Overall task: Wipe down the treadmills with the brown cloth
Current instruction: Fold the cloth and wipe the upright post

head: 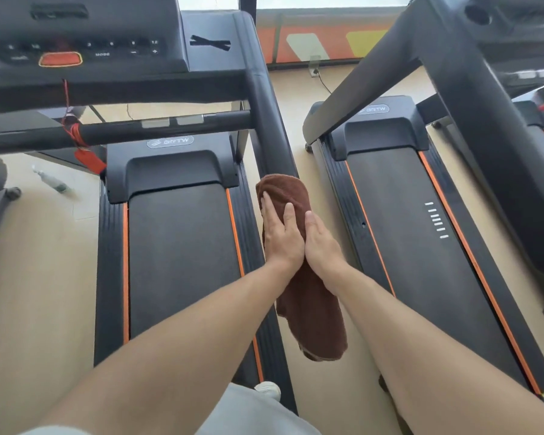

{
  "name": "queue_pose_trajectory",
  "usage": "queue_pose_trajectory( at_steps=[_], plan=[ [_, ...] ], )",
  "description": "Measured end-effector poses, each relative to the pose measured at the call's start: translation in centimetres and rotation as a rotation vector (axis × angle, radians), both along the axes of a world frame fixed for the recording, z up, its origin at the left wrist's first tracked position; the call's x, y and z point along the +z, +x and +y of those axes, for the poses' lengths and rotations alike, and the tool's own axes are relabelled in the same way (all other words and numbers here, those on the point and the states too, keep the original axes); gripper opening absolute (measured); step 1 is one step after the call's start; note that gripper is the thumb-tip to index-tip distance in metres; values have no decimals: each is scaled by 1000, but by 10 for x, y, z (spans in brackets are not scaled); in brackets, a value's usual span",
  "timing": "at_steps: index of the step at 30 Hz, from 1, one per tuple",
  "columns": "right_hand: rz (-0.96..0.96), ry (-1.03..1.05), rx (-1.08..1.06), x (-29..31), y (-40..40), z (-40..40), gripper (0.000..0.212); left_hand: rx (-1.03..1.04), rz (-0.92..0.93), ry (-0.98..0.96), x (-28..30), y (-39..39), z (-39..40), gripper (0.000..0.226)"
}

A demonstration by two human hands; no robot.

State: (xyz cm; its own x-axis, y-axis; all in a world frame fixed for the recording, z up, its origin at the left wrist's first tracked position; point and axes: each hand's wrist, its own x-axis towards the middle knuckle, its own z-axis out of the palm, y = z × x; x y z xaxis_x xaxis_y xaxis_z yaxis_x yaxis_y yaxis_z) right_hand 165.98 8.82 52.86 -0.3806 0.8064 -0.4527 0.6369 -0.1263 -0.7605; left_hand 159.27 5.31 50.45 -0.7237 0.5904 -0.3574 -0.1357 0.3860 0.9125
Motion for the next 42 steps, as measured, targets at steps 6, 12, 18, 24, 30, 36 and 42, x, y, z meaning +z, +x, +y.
queue_pose_trajectory(
  at_steps=[6, 12, 18, 24, 30, 36, 42],
  plan=[
    [-51, 118, 74, -4, -49, 38, 57, 59, -173, -17, 3, -45, 35, 59],
    [-95, 302, 176, -1, -108, 81, 57, 170, -409, 73, -10, -94, 73, 59],
    [-236, 489, 307, 6, -164, 113, 58, 307, -723, 11, -10, -139, 102, 51],
    [-280, 644, 485, 7, -210, 150, 54, 304, -879, -3, 0, -178, 126, 42],
    [-302, 729, 732, 17, -252, 198, 51, 204, -592, -107, -6, -197, 110, 55],
    [-340, 687, 674, 18, -266, 200, 52, -60, -570, -28, -13, -187, 67, 56],
    [-243, 453, 429, 24, -221, 158, 58, -209, -277, -88, -12, -160, 53, 63]
  ],
)
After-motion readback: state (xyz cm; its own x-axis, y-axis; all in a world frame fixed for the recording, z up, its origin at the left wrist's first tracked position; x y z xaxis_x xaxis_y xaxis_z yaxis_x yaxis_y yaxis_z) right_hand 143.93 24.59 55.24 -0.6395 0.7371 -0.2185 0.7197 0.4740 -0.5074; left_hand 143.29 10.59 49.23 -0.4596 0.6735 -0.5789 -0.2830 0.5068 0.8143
